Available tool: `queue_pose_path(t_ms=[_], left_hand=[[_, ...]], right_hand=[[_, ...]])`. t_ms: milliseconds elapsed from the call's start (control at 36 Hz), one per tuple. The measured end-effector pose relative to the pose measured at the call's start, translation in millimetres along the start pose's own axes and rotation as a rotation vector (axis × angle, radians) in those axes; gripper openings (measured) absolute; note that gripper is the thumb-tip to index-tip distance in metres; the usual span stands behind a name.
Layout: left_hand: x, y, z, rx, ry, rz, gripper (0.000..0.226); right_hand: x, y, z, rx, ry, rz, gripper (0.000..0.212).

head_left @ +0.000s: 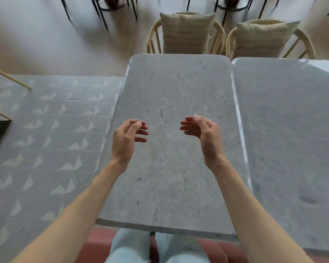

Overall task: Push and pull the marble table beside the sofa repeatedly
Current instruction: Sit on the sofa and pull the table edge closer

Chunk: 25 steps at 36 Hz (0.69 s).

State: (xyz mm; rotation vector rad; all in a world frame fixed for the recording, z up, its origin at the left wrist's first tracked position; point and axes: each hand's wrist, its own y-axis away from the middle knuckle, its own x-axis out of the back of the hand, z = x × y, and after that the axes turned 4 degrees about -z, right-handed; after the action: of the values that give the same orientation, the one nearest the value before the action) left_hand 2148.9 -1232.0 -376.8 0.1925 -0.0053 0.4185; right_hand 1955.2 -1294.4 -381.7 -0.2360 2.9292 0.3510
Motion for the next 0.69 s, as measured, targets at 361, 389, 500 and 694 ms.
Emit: queue_pose_path(t_ms=[361,389,500,694], left_hand=[[83.8,-72.8,55.5,-0.092,0.123,0.006,0.027],[89.7,-80.1,54.9,-0.085,0.121,-0.002,0.026],[118.4,-112.8,50.8,-0.086,0.130,-0.041,0.025],[232.3,-194.3,31.8,-0.115,0.200,-0.079,0.024]], right_hand=[[-101.3,-50.0,-43.6,0.197,0.091,-0.145,0.034],[-109.4,-54.1,-42.1,0.196,0.102,-0.144,0.034],[-146.4,-71.1,-34.7,0.199,0.144,-0.114,0.034],[-256.9,-113.4,9.6,0.187,0.196,-0.051,0.033]])
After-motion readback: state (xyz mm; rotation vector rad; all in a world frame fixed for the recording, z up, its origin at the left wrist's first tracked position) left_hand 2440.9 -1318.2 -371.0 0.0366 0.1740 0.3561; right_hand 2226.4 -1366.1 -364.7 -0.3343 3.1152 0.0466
